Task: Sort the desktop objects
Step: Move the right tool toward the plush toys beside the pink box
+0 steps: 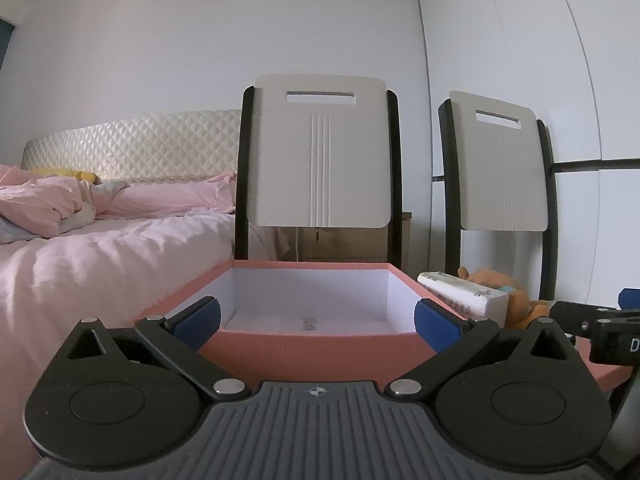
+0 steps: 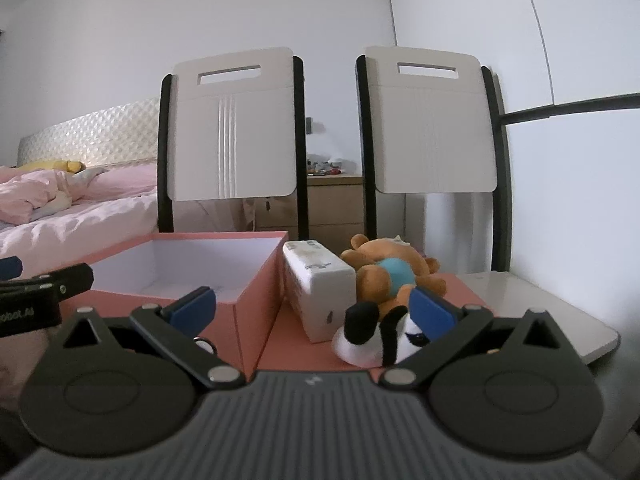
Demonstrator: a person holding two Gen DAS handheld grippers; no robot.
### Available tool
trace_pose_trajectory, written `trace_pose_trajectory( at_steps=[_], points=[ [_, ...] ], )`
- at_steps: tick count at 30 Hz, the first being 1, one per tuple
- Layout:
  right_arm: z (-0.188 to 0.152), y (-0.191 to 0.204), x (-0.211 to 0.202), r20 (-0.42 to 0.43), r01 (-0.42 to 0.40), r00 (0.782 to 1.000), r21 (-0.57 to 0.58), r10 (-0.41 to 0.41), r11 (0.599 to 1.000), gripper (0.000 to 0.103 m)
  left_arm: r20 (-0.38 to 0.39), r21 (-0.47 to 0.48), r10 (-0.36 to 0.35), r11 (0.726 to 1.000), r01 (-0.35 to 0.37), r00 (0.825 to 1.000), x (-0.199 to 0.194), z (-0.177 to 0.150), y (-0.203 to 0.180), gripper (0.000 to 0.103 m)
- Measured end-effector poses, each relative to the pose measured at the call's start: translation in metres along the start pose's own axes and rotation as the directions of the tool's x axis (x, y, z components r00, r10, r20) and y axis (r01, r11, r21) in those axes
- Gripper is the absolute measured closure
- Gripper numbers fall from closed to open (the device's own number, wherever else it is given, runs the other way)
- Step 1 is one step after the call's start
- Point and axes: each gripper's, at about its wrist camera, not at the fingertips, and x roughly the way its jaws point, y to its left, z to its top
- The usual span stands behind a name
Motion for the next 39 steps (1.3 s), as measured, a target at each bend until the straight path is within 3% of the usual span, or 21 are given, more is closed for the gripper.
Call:
trace_pose_trajectory(
  at_steps=[23, 33, 39],
  points=[
    [-0.001, -0.003, -0.002, -0.001, -0.005, 1.000, 0.022, 0.005, 1.000, 0.000, 0.003, 0.012, 0.001, 1.000, -0.001, 1.000, 0.002, 0.003, -0.006, 0.000],
    [0.003, -0.016, -0.001, -0.014, -0.035, 0.999, 0.061, 0.036, 0.998, 0.000, 0.001, 0.021, 0.014, 1.000, -0.014, 1.000, 0.002, 0.011, -0.017, 0.000],
    [0.008, -0.023, -0.003, -0.009, -0.079, 0.997, 0.060, 0.080, 0.995, 0.000, -0.006, -0.002, -0.013, 1.000, 0.013, 1.000, 0.004, 0.014, -0.031, 0.000]
  ],
)
